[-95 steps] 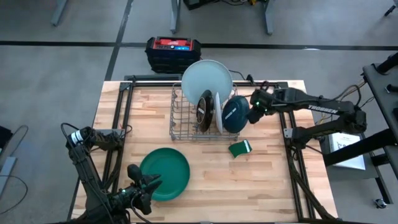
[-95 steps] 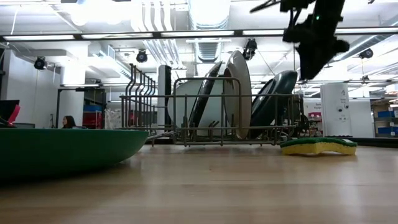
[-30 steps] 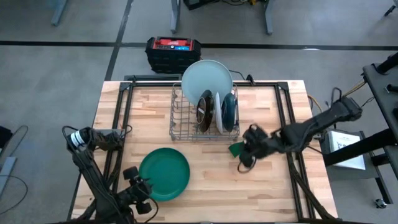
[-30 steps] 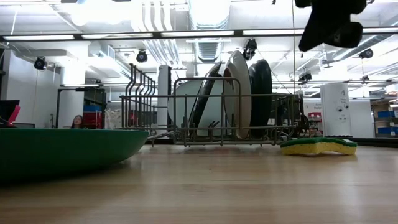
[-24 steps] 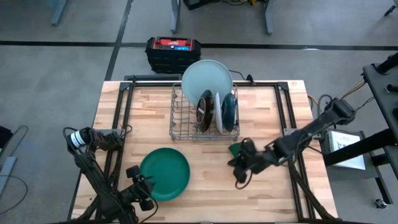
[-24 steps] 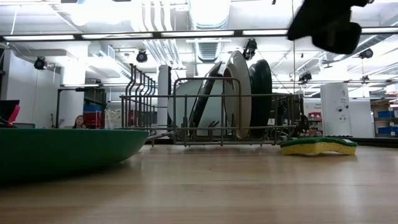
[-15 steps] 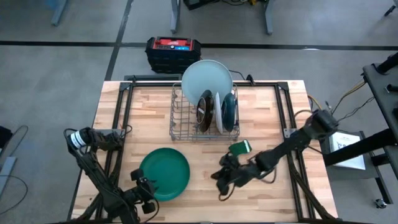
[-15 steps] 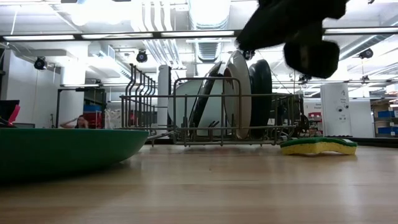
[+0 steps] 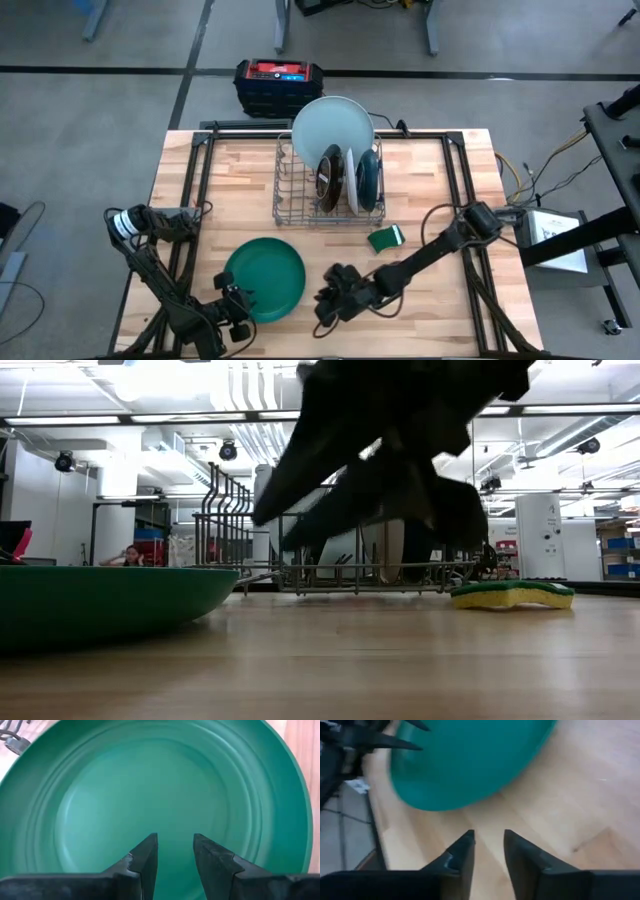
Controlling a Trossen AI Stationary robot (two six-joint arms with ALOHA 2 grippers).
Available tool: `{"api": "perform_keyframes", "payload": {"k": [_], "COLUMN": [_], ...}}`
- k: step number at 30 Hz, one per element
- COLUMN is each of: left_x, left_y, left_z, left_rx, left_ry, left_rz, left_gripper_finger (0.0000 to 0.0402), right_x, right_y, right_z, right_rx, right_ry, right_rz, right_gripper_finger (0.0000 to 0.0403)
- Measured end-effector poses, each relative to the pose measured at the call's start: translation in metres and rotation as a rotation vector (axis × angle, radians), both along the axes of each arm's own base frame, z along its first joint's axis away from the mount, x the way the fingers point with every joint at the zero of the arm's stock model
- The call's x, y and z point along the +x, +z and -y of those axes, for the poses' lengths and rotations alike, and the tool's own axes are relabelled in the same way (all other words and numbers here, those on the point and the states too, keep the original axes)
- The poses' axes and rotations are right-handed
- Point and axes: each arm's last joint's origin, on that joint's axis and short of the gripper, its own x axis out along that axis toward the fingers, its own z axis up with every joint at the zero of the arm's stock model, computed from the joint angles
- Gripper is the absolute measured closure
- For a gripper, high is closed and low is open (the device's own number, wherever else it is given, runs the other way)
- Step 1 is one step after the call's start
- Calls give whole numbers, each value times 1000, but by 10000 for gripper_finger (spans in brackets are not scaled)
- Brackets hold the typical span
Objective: Sort dishes
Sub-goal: Put the green plate in the dish rack
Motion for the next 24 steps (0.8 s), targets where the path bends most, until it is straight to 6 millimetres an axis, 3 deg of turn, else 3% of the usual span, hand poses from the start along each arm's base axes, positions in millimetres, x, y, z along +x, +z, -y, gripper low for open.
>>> {"api": "perform_keyframes", "payload": {"k": [12,18,24], "left_x": [6,16,23], "left_y": [-4,-3,-3], "left_z": [1,0,2], "left_rx": [-37,-28,-23], "left_ry": [-13,-48,-95], "left_rz": [23,30,47], "left_gripper_finger": [286,286,286], "right_x": [31,46,54], "right_y": [-10,-23,-32], "right_z": [16,35,48], "right_rx": [-30,-9,11], "right_ry": [-84,-93,-104], "right_rz": [-31,-72,-95], "right_gripper_finger": [205,186,196]}}
